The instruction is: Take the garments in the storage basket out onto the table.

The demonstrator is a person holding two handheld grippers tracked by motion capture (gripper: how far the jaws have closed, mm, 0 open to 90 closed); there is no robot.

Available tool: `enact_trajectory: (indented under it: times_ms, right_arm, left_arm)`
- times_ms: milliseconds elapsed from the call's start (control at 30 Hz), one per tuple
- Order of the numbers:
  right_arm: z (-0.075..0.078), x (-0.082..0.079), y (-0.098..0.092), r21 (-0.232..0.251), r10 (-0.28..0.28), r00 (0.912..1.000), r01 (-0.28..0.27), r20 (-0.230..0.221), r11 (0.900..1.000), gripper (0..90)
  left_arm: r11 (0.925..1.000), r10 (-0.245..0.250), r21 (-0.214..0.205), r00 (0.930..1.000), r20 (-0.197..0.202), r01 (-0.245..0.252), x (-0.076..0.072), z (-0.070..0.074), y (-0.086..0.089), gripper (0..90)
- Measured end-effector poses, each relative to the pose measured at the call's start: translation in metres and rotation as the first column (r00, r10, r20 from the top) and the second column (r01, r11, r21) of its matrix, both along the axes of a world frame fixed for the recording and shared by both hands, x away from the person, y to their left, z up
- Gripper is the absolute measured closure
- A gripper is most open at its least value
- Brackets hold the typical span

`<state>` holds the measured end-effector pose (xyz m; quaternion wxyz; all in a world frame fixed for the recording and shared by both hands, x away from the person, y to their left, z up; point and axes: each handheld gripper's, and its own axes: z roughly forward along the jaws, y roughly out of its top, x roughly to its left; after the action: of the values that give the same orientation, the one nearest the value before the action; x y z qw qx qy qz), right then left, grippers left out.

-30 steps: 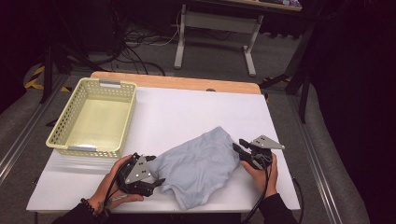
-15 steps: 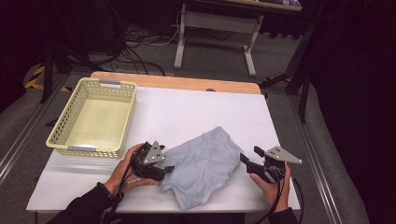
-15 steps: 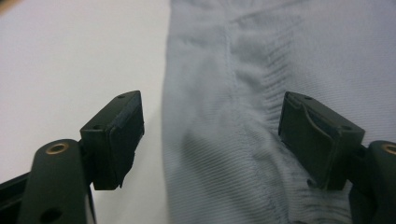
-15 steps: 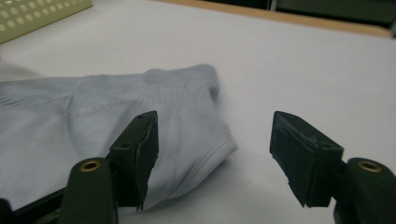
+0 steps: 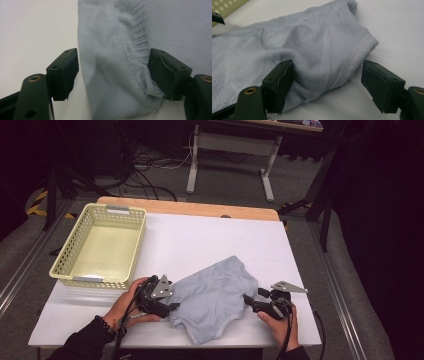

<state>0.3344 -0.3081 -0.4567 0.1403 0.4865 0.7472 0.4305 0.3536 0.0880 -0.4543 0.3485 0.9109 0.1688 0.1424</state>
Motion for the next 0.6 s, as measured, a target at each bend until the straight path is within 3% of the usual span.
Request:
enact_trajectory:
  times_ms: [33,67,100,133,167,233,333,467,500,533,600]
  right_arm:
    - [0.000,0.005,0.005,-0.006,0.024,0.9997,-0.024,-0.003,0.9997,31.0]
    - [0.000,0.005,0.005,-0.006,0.024,0.9997,-0.024,-0.003,0.9997,31.0]
    - [0.000,0.007,0.007,-0.012,0.039,0.9992,-0.039,-0.006,0.9992,33.1]
    - [0.000,0.011,0.010,-0.020,0.051,0.9987,-0.051,0.000,0.9985,36.9]
    - [0.001,0.014,0.014,-0.032,0.068,0.9977,-0.068,0.000,0.9972,46.7]
    - [0.001,0.018,0.019,-0.061,0.104,0.9945,-0.103,0.012,0.9929,56.4]
    - [0.004,0.025,0.027,-0.109,0.148,0.9880,-0.143,0.044,0.9837,72.6]
    - [0.015,0.038,0.033,-0.163,0.171,0.9820,-0.156,0.081,0.9742,76.1]
    - [0.021,0.044,0.036,-0.201,0.183,0.9775,-0.159,0.105,0.9666,76.6]
    - [0.025,0.048,0.038,-0.212,0.187,0.9753,-0.159,0.118,0.9644,76.9]
    - [0.036,0.057,0.041,-0.220,0.188,0.9724,-0.156,0.138,0.9631,77.1]
  left_arm:
    - [0.9999,0.002,-0.014,0.9987,-0.051,-0.002,0.003,-0.003,0.002,28.9]
    - [0.9999,0.002,-0.014,0.9987,-0.051,-0.002,0.003,-0.003,0.002,29.8]
    - [0.9992,0.007,-0.038,0.9958,-0.091,-0.011,0.005,-0.006,0.003,29.8]
    - [0.9979,-0.009,-0.065,0.9917,-0.128,0.001,0.006,-0.007,0.004,33.8]
    - [0.9969,-0.026,-0.078,0.9880,-0.152,0.014,0.006,-0.007,0.006,42.7]
    - [0.9960,-0.040,-0.085,0.9841,-0.173,0.026,0.006,-0.007,0.006,48.0]
    - [0.9942,-0.066,-0.096,0.9775,-0.200,0.048,0.003,-0.006,0.005,67.4]
    - [0.9964,-0.082,-0.035,0.9853,-0.150,0.077,-0.003,0.002,0.002,81.8]
    - [0.9952,-0.093,-0.044,0.9851,-0.145,0.087,-0.004,0.004,0.002,82.8]
    - [0.9942,-0.101,-0.052,0.9844,-0.144,0.094,-0.006,0.006,0.002,83.4]
    - [0.9928,-0.114,-0.049,0.9878,-0.106,0.109,-0.013,0.012,-0.001,83.5]
